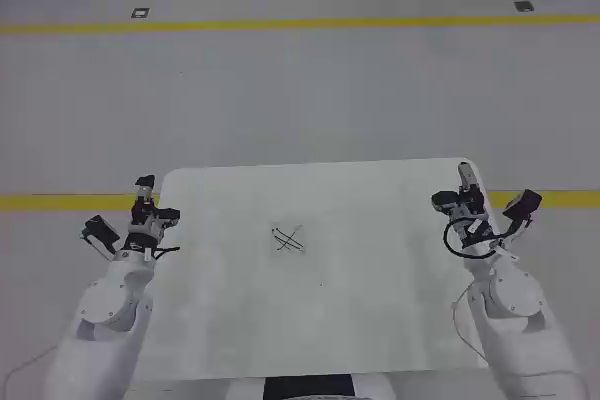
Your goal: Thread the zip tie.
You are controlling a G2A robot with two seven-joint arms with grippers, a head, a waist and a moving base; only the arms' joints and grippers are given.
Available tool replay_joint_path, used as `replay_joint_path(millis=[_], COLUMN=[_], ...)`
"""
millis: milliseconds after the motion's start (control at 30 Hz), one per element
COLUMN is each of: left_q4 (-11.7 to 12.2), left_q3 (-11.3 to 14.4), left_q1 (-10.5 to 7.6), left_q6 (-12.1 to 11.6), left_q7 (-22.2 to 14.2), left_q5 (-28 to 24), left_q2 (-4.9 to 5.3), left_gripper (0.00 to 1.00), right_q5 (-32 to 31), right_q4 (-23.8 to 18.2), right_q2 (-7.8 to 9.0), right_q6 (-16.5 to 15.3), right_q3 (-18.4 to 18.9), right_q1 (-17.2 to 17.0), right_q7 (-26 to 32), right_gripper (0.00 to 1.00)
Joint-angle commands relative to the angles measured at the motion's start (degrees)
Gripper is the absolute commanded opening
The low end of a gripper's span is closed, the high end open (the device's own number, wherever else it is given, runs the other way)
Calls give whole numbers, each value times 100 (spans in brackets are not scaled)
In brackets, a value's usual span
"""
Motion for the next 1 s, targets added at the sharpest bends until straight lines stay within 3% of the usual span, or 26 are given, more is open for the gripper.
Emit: replay_joint_path(millis=[0,100,533,600,733,867,967], left_q4=[0,0,0,0,0,0,0], left_q3=[0,0,0,0,0,0,0], left_q1=[0,0,0,0,0,0,0], left_q6=[0,0,0,0,0,0,0], left_q7=[0,0,0,0,0,0,0], left_q5=[0,0,0,0,0,0,0], left_q2=[0,0,0,0,0,0,0], left_gripper=[100,100,100,100,100,100,100], right_q5=[-437,-896,-896,-1365,-2643,-2866,-2866], right_q4=[-23,-16,-16,-211,8,140,140], right_q2=[-1,-10,-10,14,42,27,27], right_q6=[-130,-428,-428,-575,-769,-1059,-1059], right_q3=[-137,-357,-357,-432,-684,-879,-879], right_q1=[113,250,250,474,1091,1213,1213], right_q7=[104,224,224,572,998,1026,1026], right_gripper=[100,100,100,100,100,100,100])
